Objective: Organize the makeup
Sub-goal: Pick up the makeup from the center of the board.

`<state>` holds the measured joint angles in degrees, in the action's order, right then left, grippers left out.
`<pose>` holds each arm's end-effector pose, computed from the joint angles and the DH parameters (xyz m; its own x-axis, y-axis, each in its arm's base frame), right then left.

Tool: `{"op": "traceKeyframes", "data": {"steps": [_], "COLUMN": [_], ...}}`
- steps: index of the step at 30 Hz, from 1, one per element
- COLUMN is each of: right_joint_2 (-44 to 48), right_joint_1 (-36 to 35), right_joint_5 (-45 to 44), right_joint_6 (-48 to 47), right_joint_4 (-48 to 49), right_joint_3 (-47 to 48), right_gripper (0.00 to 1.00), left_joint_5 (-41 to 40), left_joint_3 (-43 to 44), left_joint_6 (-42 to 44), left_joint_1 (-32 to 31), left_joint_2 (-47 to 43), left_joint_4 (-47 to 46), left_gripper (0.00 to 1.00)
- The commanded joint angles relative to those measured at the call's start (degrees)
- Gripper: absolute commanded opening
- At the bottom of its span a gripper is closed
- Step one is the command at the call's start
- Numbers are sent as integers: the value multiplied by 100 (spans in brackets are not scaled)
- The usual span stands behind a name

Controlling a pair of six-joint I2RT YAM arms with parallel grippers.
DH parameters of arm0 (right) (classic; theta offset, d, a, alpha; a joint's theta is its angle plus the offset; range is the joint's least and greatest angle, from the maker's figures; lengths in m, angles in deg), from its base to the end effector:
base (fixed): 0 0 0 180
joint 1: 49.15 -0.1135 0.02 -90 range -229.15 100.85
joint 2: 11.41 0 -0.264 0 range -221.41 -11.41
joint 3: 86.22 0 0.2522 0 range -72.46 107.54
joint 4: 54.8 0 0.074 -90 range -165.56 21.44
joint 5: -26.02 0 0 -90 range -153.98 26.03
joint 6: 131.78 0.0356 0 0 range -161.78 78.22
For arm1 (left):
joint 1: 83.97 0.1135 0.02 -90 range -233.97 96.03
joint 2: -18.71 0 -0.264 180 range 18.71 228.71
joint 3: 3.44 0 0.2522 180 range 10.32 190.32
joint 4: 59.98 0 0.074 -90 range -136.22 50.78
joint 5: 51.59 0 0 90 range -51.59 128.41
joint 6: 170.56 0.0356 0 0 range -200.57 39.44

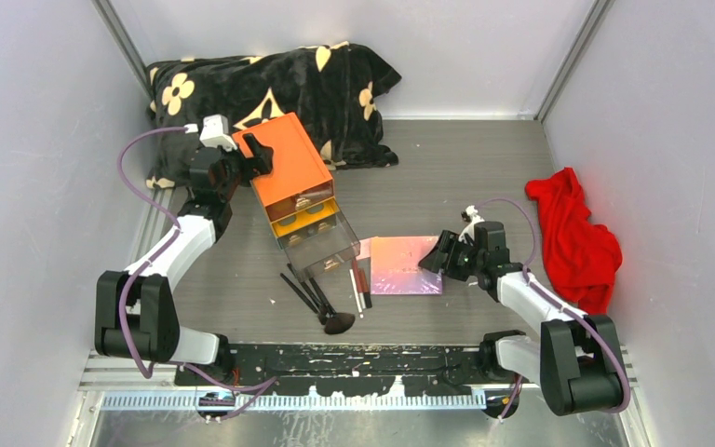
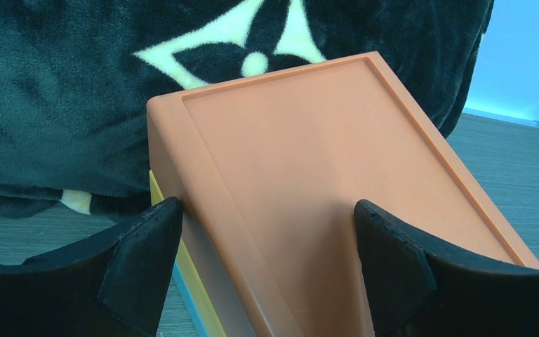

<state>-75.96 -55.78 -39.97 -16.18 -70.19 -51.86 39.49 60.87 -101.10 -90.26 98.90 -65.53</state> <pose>0.1961 0.0374 0.1490 -0.8076 0.3035 -0.5056 -0.0437 0.8243 0.5645 0.3234 -0.0363 0.2850 -0.2118 -0.3296 -0.9201 0.0573 0.9356 -0.3483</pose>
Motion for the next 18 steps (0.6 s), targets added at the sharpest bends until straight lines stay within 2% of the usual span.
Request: {"op": "traceKeyframes", "data": {"steps": [1,13,15,18], "right_joint_2": [47,-386,-520,-681], "right_joint_1": [26,41,42,44], "right_joint_5": [192,288,301,316], "right_joint_6": [-138,-70,-49,-15], "right_joint_4": [350,887,1008,1081], "right_joint_3": [-8,-183,-192,-145], "right_gripper": [63,62,59,50], "left_joint_5": [-292,-299,-297,-298], "left_joint_3": [-344,-416,-430,-427], "left_joint_6": [596,618,627,638], "left_joint_1": [24,22,11,-2], "left_joint_2": [411,309,288,283], "left_joint_4": [1658,1651,1635,1624], "left_gripper": [88,88,88,88]}}
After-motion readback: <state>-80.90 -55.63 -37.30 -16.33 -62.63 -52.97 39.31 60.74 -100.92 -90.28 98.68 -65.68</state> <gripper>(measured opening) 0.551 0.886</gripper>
